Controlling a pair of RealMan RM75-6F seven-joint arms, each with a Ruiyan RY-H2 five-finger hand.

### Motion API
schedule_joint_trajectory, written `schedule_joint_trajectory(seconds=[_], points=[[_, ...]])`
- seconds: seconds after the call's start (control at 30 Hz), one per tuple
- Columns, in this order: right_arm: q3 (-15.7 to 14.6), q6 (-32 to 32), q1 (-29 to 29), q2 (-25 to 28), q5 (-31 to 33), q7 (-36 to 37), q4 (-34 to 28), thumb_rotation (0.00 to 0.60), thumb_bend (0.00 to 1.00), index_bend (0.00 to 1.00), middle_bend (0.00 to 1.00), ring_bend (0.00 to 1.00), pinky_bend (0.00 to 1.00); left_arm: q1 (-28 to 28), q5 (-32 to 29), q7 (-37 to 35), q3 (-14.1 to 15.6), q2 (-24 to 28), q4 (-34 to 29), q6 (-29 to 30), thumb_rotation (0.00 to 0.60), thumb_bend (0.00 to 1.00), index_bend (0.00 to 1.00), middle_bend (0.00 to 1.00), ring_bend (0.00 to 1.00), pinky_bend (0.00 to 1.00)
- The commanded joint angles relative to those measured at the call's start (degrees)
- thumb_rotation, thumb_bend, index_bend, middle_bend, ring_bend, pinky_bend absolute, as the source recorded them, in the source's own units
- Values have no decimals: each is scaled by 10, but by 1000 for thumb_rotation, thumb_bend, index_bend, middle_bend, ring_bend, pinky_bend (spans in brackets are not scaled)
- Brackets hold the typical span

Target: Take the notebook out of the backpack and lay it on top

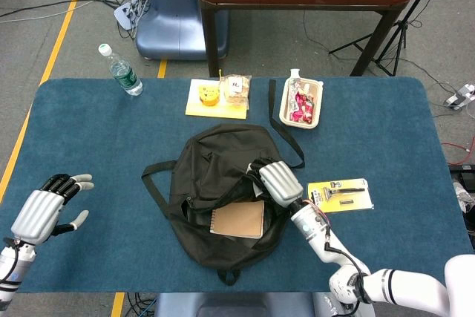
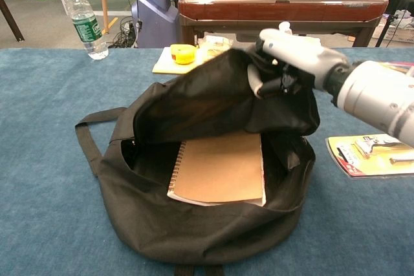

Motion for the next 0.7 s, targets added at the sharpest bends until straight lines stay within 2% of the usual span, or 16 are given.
schedule_joint_trajectory(seconds=[0.03, 0.3, 0.7], points=[[19, 23, -3, -22, 25, -15, 7, 600, 964, 703, 444, 291, 321, -32, 49, -40, 4, -12, 32, 10, 600, 289, 348, 313, 282, 222], [50, 57, 3, -61, 59, -37, 32, 600, 976, 703, 420, 292, 322, -90, 123, -91, 18, -34, 62, 18, 600, 289, 400, 400, 352, 322], [93, 70, 25, -105, 107, -48, 64, 600, 976, 685, 376, 289, 321, -183, 206, -131, 40, -101, 112, 12, 600, 289, 413, 431, 376, 341]])
